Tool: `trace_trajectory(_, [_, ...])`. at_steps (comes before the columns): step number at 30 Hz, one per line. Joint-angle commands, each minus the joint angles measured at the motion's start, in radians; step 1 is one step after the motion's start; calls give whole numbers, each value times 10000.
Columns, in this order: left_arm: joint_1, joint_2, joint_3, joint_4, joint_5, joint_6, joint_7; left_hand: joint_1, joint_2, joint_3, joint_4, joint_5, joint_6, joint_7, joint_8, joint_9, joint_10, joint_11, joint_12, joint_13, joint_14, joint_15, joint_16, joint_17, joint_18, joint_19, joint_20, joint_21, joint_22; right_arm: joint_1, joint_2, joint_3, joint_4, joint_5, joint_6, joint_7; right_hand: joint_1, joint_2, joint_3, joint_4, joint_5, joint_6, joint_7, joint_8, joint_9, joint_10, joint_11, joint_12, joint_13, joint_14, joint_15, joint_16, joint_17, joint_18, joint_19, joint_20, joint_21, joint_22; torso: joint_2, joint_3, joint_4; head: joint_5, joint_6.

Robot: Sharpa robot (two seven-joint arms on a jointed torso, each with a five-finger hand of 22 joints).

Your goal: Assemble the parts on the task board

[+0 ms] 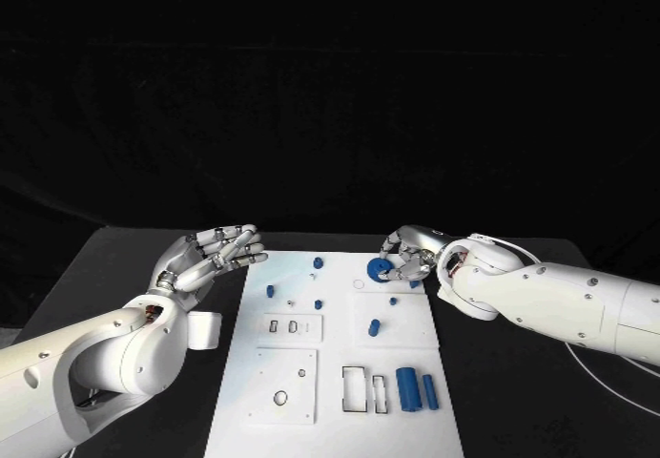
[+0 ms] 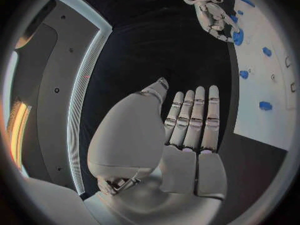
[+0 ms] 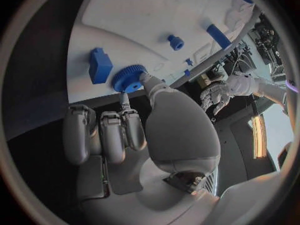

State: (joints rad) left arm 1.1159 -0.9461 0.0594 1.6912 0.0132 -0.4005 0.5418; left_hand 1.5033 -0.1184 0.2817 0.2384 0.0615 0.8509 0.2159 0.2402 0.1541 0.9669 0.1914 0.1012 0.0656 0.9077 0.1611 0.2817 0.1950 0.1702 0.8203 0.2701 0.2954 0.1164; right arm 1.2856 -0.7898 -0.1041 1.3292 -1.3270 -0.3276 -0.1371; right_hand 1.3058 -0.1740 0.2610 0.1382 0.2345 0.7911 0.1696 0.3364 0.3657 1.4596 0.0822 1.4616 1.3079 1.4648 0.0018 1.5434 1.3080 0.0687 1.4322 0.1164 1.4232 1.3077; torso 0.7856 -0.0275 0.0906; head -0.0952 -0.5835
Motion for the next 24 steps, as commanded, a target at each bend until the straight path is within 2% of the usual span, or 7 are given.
trace_trajectory(1, [12,12,8,16,19,176,53,-27,-82,61,13,-43,-8,299,-62,-15,23,52,-54,-9,-65,-29,-58,14,138,43,-1,30,-8,-49,25,-17,-60,-49,251,62,118,16,118,-14,57,-6,-21,69,4,105,5,59,1213,895,86,37,1831,-193,106,-2,47,627,4,3,-3,8,-20])
trace_trajectory(6, [12,9,8,16,19,184,50,-27,-82,61,13,-43,-8,299,-62,-15,23,52,-54,-9,-65,-29,-58,14,138,43,-1,30,-8,-107,50,-18,-68,-140,271,60,264,55,289,-82,41,53,-30,139,0,150,-5,116,1293,900,79,48,1856,-204,134,-5,83,689,1,6,-18,22,-39])
trace_trajectory(9, [12,7,8,17,19,191,43,-27,-82,61,13,-43,-8,299,-62,-15,23,52,-54,-9,-65,-29,-58,14,138,43,-1,30,-8,-147,65,-19,-50,-324,230,22,331,75,499,-122,-135,248,-63,223,-10,194,-33,166,1364,905,60,60,1885,-209,149,-19,106,732,-2,4,-16,27,-52])
trace_trajectory(13, [12,-3,8,12,19,194,33,-27,-82,61,13,-43,-8,299,-62,-15,23,52,-54,-9,-65,-29,-58,14,138,43,-1,30,-8,-182,72,-20,-11,-666,69,-23,377,59,779,-172,-217,639,-178,355,-17,256,-128,225,1448,912,-14,73,1921,-231,210,-71,177,845,-11,4,-12,20,-67])
trace_trajectory(18, [12,-11,8,11,19,198,26,-27,-82,61,13,-43,-8,299,-62,-15,23,52,-54,-9,-65,-29,-58,14,138,43,-1,30,-8,-216,58,-21,84,-1344,-476,-50,544,125,1439,-344,-449,1122,-345,479,-56,358,-284,309,1575,925,-149,93,1982,-257,280,-192,257,976,-5,2,-12,5,-65])
trace_trajectory(24, [12,-11,8,11,19,198,17,-27,-82,77,7,-43,-6,300,-68,-17,30,52,-74,-7,-69,-28,-74,17,138,49,-1,24,-19,-251,42,-21,251,-2044,-1267,26,466,66,1868,-424,-445,1372,-428,522,-92,429,-363,360,1656,936,-220,109,2034,-285,350,-263,333,1095,-10,5,-11,2,-37])
